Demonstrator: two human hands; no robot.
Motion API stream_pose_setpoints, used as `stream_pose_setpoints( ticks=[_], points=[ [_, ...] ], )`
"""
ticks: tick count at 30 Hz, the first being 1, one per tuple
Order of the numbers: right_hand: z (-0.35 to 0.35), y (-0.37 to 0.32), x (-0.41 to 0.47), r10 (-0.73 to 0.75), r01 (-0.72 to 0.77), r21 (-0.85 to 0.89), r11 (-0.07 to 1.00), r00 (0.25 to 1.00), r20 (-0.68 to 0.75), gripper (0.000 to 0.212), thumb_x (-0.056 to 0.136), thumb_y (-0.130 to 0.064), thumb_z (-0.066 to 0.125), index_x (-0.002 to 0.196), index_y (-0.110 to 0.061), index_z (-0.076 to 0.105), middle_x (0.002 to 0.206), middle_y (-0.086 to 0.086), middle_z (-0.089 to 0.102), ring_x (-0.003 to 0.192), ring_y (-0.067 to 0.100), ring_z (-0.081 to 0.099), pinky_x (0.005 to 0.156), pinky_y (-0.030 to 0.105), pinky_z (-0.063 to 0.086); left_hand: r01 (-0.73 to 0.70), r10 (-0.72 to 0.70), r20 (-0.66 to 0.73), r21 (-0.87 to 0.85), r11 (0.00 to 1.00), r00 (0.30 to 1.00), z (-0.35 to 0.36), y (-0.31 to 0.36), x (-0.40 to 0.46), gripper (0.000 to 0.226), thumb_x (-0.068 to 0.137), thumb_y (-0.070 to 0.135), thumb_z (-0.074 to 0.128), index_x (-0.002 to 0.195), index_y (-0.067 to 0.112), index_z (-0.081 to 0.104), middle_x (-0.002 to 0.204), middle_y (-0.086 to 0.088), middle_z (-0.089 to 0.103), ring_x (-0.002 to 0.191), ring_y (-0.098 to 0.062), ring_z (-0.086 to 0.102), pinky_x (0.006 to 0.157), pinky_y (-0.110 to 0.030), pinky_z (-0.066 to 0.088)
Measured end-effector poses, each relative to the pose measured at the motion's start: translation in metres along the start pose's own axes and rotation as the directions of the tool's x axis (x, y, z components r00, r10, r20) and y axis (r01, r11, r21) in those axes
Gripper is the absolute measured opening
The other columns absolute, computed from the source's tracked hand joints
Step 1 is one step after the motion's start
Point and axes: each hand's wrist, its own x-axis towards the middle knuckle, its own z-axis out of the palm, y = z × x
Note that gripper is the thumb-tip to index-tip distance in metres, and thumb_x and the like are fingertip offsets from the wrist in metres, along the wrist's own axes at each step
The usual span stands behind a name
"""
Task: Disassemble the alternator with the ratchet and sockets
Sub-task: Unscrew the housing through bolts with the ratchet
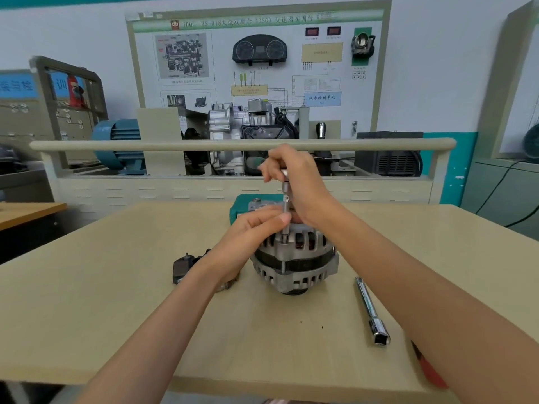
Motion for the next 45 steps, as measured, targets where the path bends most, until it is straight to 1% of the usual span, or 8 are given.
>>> stream_pose_setpoints(
  ticks=[4, 9, 17, 24, 29, 34, 38, 45],
  points=[
    [-0.001, 0.003, -0.015, -0.204, 0.161, -0.493, 0.855, 0.978, -0.035, 0.030, 0.089, -0.017, 0.041, 0.061, -0.012, 0.049, 0.066, 0.000, 0.048, 0.074, 0.019, 0.048, 0.089, 0.031, 0.033, -0.024, 0.025, -0.086, 0.006, 1.000, 0.996, 0.002, -0.004, 0.000, 0.014, 0.085, 0.034, 0.064, 0.090, 0.031, 0.077, 0.105, 0.008, 0.072, 0.104, -0.007, 0.064, 0.085, -0.017, 0.049],
    [0.015, 0.008, -0.043, -0.417, -0.139, -0.987, -0.083, 0.904, -0.093, 0.027, 0.080, -0.038, 0.043, 0.089, -0.013, 0.045, 0.082, 0.005, 0.033, 0.081, 0.022, 0.028, 0.084, 0.038, 0.018, -0.014, 0.022, -0.170, 0.047, 0.999, 0.985, 0.004, -0.008, 0.001, 0.049, 0.088, -0.007, 0.046, 0.083, 0.034, 0.074, 0.071, 0.014, 0.072, 0.070, 0.005, 0.066, 0.059, -0.010, 0.048],
    [0.003, 0.000, 0.002, -0.066, 0.044, -0.188, 0.981, 0.991, -0.114, 0.051, 0.094, -0.021, 0.036, 0.044, -0.010, 0.042, 0.048, 0.000, 0.044, 0.055, 0.011, 0.044, 0.075, 0.030, 0.037, 0.000, 0.000, -0.016, -0.052, 0.999, 1.000, 0.001, -0.003, 0.002, 0.030, 0.090, 0.040, 0.053, 0.107, 0.025, 0.073, 0.117, 0.004, 0.068, 0.114, -0.011, 0.060, 0.097, -0.028, 0.042],
    [0.001, 0.005, 0.010, 0.003, -0.074, 0.355, 0.932, 0.981, 0.195, 0.060, 0.094, -0.021, 0.025, 0.036, -0.015, 0.040, 0.043, 0.005, 0.049, 0.064, 0.016, 0.060, 0.091, 0.032, 0.043, -0.048, 0.047, -0.013, -0.064, 0.997, 0.999, -0.002, -0.005, 0.002, 0.029, 0.088, 0.038, 0.059, 0.106, 0.021, 0.074, 0.123, 0.002, 0.064, 0.118, -0.012, 0.057, 0.092, -0.016, 0.045],
    [0.004, 0.004, -0.008, -0.216, 0.214, -0.084, 0.973, 0.976, -0.021, 0.038, 0.091, -0.012, 0.033, 0.055, -0.009, 0.046, 0.057, 0.005, 0.048, 0.067, 0.020, 0.050, 0.082, 0.031, 0.049, -0.049, 0.044, -0.096, -0.048, 0.998, 0.994, 0.003, -0.005, 0.002, 0.016, 0.085, 0.025, 0.064, 0.092, 0.024, 0.078, 0.109, 0.006, 0.071, 0.109, -0.009, 0.063, 0.087, -0.017, 0.048],
    [0.013, 0.008, -0.044, -0.370, -0.044, -0.991, 0.125, 0.925, -0.088, 0.029, 0.081, -0.036, 0.044, 0.096, -0.012, 0.049, 0.092, 0.003, 0.047, 0.096, 0.025, 0.042, 0.091, 0.038, 0.020, -0.066, 0.071, -0.177, 0.033, 0.997, 0.982, 0.006, -0.003, 0.000, 0.055, 0.089, -0.005, 0.049, 0.070, 0.040, 0.073, 0.068, 0.015, 0.070, 0.067, 0.005, 0.064, 0.060, -0.014, 0.049],
    [0.021, 0.007, -0.061, -0.438, -0.111, -0.994, -0.004, 0.894, -0.098, 0.046, 0.075, -0.038, 0.041, 0.109, -0.008, 0.051, 0.100, 0.010, 0.050, 0.105, 0.029, 0.043, 0.099, 0.040, 0.015, -0.089, 0.100, -0.143, 0.085, 0.992, 0.985, 0.006, 0.002, -0.001, 0.055, 0.095, 0.001, 0.042, 0.068, 0.042, 0.067, 0.065, 0.017, 0.065, 0.062, 0.007, 0.056, 0.058, -0.016, 0.047],
    [0.001, 0.002, -0.007, -0.181, 0.134, -0.302, 0.944, 0.975, -0.131, 0.050, 0.089, -0.036, 0.032, 0.048, -0.013, 0.049, 0.049, -0.009, 0.046, 0.059, 0.007, 0.047, 0.085, 0.030, 0.035, -0.012, 0.010, -0.042, -0.042, 0.999, 0.999, 0.003, -0.002, 0.001, 0.026, 0.090, 0.033, 0.053, 0.102, 0.023, 0.074, 0.111, 0.003, 0.071, 0.111, -0.012, 0.062, 0.098, -0.029, 0.044]
  ],
)
